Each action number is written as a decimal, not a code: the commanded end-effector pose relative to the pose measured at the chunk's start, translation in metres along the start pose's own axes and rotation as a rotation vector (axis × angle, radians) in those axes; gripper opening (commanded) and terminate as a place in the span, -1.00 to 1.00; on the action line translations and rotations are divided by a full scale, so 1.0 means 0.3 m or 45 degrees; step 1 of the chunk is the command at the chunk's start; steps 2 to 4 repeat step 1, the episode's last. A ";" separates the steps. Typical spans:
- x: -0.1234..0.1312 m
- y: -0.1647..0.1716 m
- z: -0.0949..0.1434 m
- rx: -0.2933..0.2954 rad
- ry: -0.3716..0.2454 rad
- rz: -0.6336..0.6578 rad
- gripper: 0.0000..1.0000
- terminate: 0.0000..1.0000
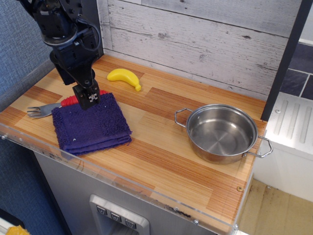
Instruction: Slide towel towards the bottom left of counter.
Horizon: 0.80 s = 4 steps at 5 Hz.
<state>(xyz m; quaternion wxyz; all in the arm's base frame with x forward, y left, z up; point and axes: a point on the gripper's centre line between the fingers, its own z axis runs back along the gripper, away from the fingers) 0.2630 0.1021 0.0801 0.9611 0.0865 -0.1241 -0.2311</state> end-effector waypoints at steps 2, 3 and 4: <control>-0.007 0.013 0.039 0.038 -0.030 0.013 1.00 1.00; -0.007 0.013 0.039 0.038 -0.030 0.013 1.00 1.00; -0.007 0.013 0.039 0.038 -0.030 0.013 1.00 1.00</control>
